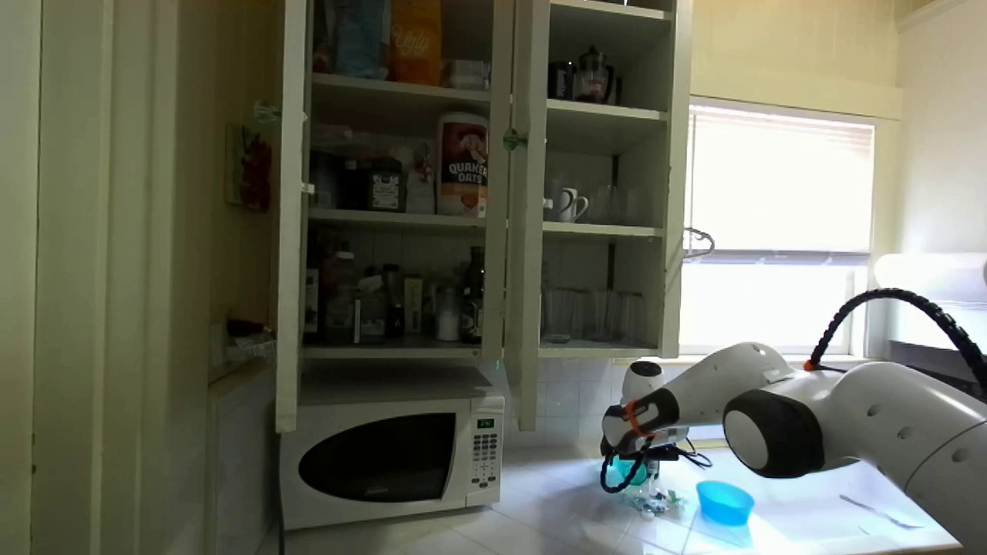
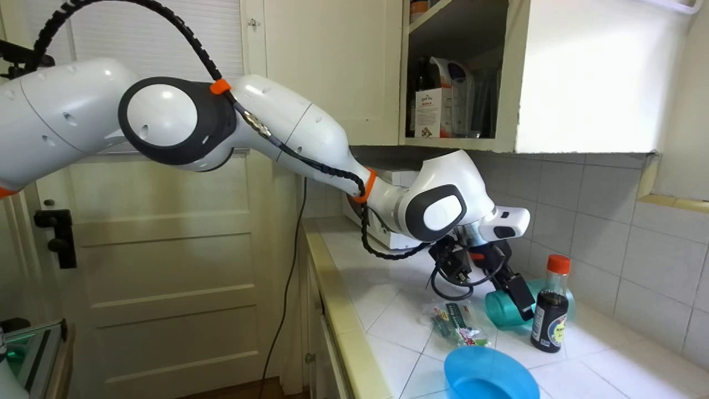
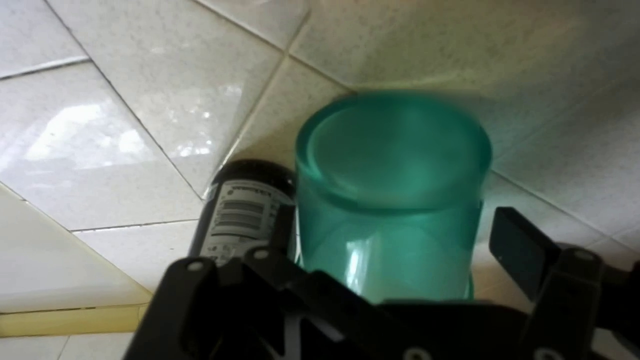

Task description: Put the blue cup inside the upper cabinet on the left.

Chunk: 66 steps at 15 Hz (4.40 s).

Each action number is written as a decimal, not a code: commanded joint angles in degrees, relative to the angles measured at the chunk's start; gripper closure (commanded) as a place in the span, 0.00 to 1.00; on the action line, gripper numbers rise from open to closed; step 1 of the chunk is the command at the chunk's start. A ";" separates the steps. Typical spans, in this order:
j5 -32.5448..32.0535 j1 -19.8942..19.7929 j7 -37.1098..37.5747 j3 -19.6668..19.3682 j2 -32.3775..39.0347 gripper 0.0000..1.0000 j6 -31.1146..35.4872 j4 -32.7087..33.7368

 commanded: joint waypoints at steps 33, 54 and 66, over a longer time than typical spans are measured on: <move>2.00 24.16 1.33 -15.92 -27.35 0.44 47.26 -58.35; 5.79 16.64 -22.41 -3.07 -50.01 0.44 90.74 -89.02; 1.81 9.17 -15.81 0.13 -46.99 0.44 90.27 -68.23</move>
